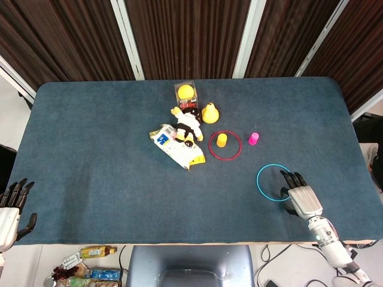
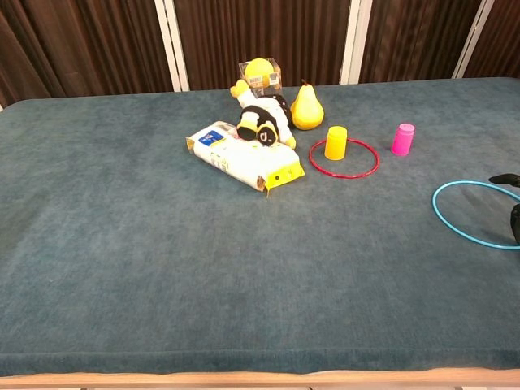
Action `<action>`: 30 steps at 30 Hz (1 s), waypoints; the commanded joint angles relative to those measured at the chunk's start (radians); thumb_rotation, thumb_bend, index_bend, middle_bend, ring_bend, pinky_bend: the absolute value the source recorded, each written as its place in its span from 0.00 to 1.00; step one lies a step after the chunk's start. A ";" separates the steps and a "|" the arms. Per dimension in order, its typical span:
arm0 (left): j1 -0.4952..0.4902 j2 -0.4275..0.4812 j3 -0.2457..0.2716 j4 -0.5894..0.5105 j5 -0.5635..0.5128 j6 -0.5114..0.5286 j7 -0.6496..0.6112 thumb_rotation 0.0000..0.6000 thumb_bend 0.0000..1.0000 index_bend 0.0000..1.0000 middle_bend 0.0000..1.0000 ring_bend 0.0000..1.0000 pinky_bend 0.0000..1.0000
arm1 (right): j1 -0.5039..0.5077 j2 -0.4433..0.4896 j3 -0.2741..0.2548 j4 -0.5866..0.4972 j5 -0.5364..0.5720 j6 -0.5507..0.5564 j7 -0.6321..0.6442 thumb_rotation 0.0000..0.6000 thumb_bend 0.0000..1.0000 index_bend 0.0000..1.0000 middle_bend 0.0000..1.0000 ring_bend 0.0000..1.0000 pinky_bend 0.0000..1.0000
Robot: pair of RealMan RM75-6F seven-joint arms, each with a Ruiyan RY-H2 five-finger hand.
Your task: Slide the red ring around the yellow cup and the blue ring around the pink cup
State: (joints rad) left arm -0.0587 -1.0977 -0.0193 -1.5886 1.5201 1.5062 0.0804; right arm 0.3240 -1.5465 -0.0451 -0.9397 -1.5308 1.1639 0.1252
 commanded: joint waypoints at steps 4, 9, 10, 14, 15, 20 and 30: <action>0.000 0.000 0.001 0.000 0.001 -0.001 0.000 1.00 0.44 0.00 0.00 0.00 0.19 | -0.001 -0.001 0.000 0.001 -0.001 -0.002 0.001 1.00 0.48 0.66 0.00 0.00 0.00; 0.001 0.002 0.001 -0.001 0.002 0.002 -0.003 1.00 0.44 0.00 0.00 0.00 0.19 | -0.001 -0.006 0.000 0.005 -0.004 -0.004 0.003 1.00 0.51 0.68 0.00 0.00 0.00; 0.001 0.002 0.001 -0.001 0.002 0.002 -0.003 1.00 0.44 0.00 0.00 0.00 0.19 | -0.001 -0.007 0.000 0.005 -0.005 -0.004 0.003 1.00 0.52 0.69 0.00 0.00 0.00; 0.002 0.002 0.001 0.000 0.003 0.004 -0.004 1.00 0.44 0.00 0.00 0.00 0.19 | -0.003 -0.009 0.001 0.006 -0.006 -0.001 0.003 1.00 0.52 0.71 0.00 0.00 0.00; 0.002 0.002 0.001 0.000 0.003 0.004 -0.004 1.00 0.44 0.00 0.00 0.00 0.19 | -0.003 -0.009 0.001 0.006 -0.006 -0.001 0.003 1.00 0.52 0.72 0.01 0.00 0.00; 0.002 0.002 0.001 0.001 0.004 0.005 -0.005 1.00 0.44 0.00 0.00 0.00 0.19 | -0.004 -0.013 0.001 0.008 -0.007 -0.005 0.002 1.00 0.56 0.76 0.02 0.00 0.00; 0.003 0.003 0.002 0.001 0.005 0.007 -0.005 1.00 0.44 0.00 0.00 0.00 0.19 | -0.004 -0.028 0.005 0.026 -0.014 0.007 -0.001 1.00 0.62 0.90 0.05 0.00 0.00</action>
State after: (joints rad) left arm -0.0555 -1.0952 -0.0178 -1.5878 1.5247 1.5133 0.0751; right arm 0.3204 -1.5728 -0.0418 -0.9162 -1.5436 1.1677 0.1268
